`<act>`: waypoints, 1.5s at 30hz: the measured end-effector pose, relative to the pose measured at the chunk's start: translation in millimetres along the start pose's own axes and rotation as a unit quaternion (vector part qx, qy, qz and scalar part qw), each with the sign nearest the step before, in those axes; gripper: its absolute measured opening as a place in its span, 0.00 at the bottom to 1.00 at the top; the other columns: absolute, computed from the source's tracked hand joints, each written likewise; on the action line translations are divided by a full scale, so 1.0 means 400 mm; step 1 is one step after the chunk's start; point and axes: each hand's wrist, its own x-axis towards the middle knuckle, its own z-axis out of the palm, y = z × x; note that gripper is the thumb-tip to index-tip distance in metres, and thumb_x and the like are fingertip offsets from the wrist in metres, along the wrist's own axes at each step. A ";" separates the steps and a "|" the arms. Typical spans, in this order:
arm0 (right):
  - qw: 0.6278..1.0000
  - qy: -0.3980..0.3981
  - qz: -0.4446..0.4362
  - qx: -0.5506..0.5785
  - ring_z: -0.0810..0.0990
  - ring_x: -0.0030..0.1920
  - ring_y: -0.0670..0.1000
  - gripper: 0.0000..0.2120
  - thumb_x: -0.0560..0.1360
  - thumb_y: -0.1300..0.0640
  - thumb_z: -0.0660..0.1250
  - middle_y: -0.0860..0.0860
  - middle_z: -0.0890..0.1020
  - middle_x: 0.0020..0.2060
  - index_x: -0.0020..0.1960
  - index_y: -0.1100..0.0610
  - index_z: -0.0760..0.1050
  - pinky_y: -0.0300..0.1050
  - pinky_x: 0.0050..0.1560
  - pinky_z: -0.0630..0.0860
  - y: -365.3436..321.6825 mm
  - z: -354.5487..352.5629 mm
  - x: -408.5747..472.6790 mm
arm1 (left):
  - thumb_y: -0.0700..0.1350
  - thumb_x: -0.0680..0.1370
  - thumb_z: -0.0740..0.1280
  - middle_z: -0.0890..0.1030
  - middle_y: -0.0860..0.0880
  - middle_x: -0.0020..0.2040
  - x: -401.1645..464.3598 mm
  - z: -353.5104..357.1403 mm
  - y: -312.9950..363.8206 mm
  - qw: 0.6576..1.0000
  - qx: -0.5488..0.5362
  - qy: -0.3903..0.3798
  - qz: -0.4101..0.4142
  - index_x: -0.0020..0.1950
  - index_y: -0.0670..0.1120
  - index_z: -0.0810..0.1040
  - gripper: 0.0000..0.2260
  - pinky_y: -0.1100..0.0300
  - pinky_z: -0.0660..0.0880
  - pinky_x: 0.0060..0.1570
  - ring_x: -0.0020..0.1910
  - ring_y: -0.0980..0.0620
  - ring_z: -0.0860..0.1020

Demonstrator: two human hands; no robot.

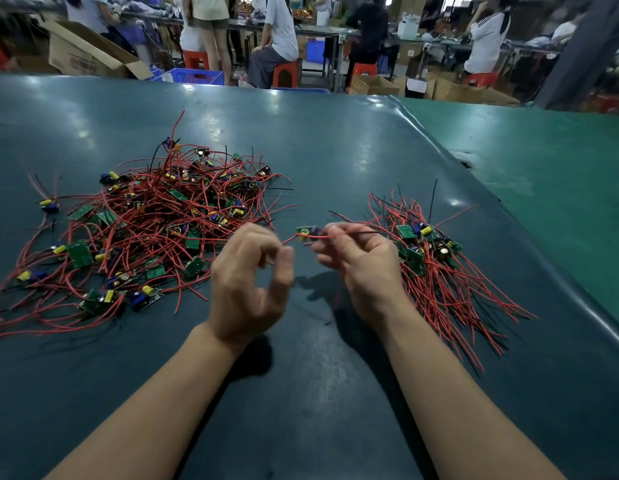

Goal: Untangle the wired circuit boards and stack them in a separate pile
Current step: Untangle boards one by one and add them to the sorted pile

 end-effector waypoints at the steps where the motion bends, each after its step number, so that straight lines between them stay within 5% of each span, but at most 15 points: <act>1: 0.998 0.019 0.014 0.053 0.83 0.31 0.48 0.04 0.77 0.68 0.66 0.54 0.84 0.34 0.45 0.61 0.77 0.37 0.31 0.78 -0.009 -0.005 0.005 | 0.46 0.82 0.59 0.72 0.44 0.30 -0.004 -0.004 -0.010 1.000 0.005 -0.019 -0.014 0.32 0.38 0.71 0.20 0.52 0.68 0.28 0.28 0.47 0.70; 4: 0.993 0.015 0.044 0.109 0.82 0.29 0.46 0.04 0.76 0.67 0.66 0.53 0.85 0.34 0.45 0.60 0.78 0.35 0.29 0.76 -0.026 -0.007 0.002 | 0.49 0.81 0.61 0.69 0.46 0.23 -0.015 -0.002 -0.009 0.990 0.043 -0.135 -0.010 0.27 0.41 0.71 0.24 0.53 0.67 0.24 0.22 0.46 0.69; 7: 0.990 -0.014 0.094 0.103 0.80 0.27 0.44 0.02 0.75 0.65 0.68 0.52 0.85 0.33 0.45 0.60 0.79 0.33 0.27 0.75 -0.031 0.001 -0.011 | 0.53 0.79 0.62 0.80 0.46 0.39 -0.012 0.019 -0.010 0.967 0.072 -0.220 -0.103 0.47 0.42 0.81 0.15 0.56 0.73 0.38 0.36 0.45 0.77; 9: 0.990 -0.032 0.114 0.074 0.78 0.26 0.44 0.01 0.74 0.65 0.69 0.52 0.83 0.31 0.45 0.60 0.79 0.33 0.26 0.74 -0.031 0.005 -0.016 | 0.54 0.79 0.59 0.79 0.44 0.50 -0.006 0.022 -0.016 0.962 0.051 -0.208 -0.170 0.61 0.41 0.77 0.20 0.56 0.71 0.46 0.43 0.46 0.76; 12: 0.989 -0.049 0.134 0.042 0.77 0.25 0.45 0.01 0.74 0.65 0.69 0.54 0.82 0.30 0.44 0.61 0.79 0.34 0.25 0.73 -0.022 0.013 -0.022 | 0.50 0.81 0.61 0.80 0.43 0.51 0.009 0.010 -0.013 0.964 -0.047 -0.119 -0.232 0.70 0.44 0.71 0.19 0.57 0.75 0.43 0.39 0.49 0.76; 15: 0.986 -0.075 0.149 0.014 0.76 0.23 0.46 0.02 0.74 0.64 0.69 0.55 0.81 0.29 0.43 0.61 0.78 0.34 0.22 0.71 -0.018 0.018 -0.026 | 0.42 0.81 0.64 0.82 0.49 0.40 0.019 0.006 -0.002 0.957 -0.126 -0.019 -0.262 0.58 0.46 0.79 0.08 0.63 0.76 0.37 0.32 0.53 0.79; 18: 0.982 -0.084 0.163 0.039 0.79 0.27 0.46 0.07 0.77 0.60 0.67 0.54 0.83 0.31 0.42 0.60 0.80 0.33 0.24 0.72 -0.027 0.012 -0.023 | 0.40 0.81 0.64 0.83 0.50 0.33 0.028 0.013 -0.006 0.916 -0.188 0.033 -0.353 0.48 0.42 0.82 0.08 0.65 0.76 0.33 0.28 0.55 0.80; 23: 0.958 -0.120 0.183 0.183 0.86 0.44 0.53 0.11 0.76 0.66 0.60 0.58 0.85 0.44 0.54 0.64 0.79 0.36 0.37 0.80 -0.039 -0.005 -0.019 | 0.39 0.82 0.62 0.84 0.48 0.35 0.034 0.027 -0.014 0.812 -0.333 0.028 -0.479 0.53 0.41 0.79 0.06 0.62 0.78 0.30 0.27 0.53 0.80; 26: 0.964 -0.125 0.153 0.179 0.85 0.43 0.53 0.16 0.69 0.71 0.62 0.56 0.84 0.42 0.54 0.63 0.78 0.39 0.42 0.81 -0.034 -0.001 -0.018 | 0.39 0.82 0.62 0.83 0.45 0.34 0.031 0.027 -0.014 0.806 -0.345 0.005 -0.481 0.53 0.41 0.79 0.06 0.62 0.78 0.31 0.27 0.52 0.79; 32: 0.994 -0.045 0.087 0.051 0.82 0.33 0.46 0.05 0.75 0.69 0.67 0.51 0.83 0.33 0.46 0.61 0.79 0.37 0.34 0.79 -0.006 0.011 -0.017 | 0.37 0.77 0.69 0.83 0.45 0.33 0.024 0.023 -0.005 0.820 -0.316 -0.052 -0.475 0.49 0.42 0.73 0.05 0.62 0.78 0.31 0.28 0.51 0.80; 45: 0.998 -0.020 0.052 0.013 0.83 0.35 0.51 0.07 0.79 0.64 0.64 0.52 0.83 0.34 0.43 0.59 0.76 0.38 0.31 0.78 0.005 0.021 -0.016 | 0.45 0.85 0.54 0.83 0.40 0.32 0.031 0.029 -0.019 0.766 -0.379 -0.005 -0.520 0.47 0.44 0.65 0.08 0.62 0.74 0.25 0.23 0.49 0.78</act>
